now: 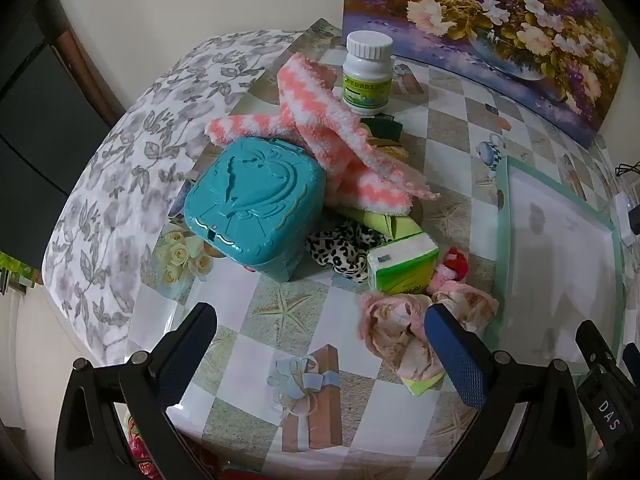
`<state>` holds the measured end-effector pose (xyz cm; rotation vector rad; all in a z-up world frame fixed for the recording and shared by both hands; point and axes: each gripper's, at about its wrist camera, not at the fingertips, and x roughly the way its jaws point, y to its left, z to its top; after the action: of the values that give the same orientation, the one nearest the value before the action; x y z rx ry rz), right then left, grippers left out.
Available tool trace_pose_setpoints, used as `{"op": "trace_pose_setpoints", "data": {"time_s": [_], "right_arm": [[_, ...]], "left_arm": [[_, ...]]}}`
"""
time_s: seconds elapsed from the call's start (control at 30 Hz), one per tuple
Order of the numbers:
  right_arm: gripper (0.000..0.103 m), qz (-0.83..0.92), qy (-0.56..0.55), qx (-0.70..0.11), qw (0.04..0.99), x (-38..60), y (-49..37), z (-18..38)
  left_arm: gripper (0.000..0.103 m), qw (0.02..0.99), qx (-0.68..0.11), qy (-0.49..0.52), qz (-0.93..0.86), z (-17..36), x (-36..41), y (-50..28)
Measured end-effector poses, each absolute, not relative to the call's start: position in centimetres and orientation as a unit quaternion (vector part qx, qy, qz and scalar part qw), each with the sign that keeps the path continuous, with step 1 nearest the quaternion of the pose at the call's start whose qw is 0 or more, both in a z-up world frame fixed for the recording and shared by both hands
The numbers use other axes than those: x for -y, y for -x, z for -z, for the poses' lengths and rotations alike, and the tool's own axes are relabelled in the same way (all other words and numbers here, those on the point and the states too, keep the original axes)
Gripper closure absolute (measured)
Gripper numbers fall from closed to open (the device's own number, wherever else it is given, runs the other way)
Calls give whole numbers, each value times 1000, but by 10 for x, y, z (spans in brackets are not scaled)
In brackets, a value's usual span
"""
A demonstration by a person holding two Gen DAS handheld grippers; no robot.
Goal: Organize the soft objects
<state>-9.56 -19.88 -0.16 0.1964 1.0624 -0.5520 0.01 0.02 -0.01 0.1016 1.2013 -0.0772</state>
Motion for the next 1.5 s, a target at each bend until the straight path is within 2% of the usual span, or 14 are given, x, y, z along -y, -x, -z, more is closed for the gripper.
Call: {"op": "trace_pose_setpoints", "data": {"time_s": [1.5], "right_arm": [[0,255,-87,-520,810,194,93,10]], "left_arm": [[0,816,-576,-50,22,7,-7,-1]]}}
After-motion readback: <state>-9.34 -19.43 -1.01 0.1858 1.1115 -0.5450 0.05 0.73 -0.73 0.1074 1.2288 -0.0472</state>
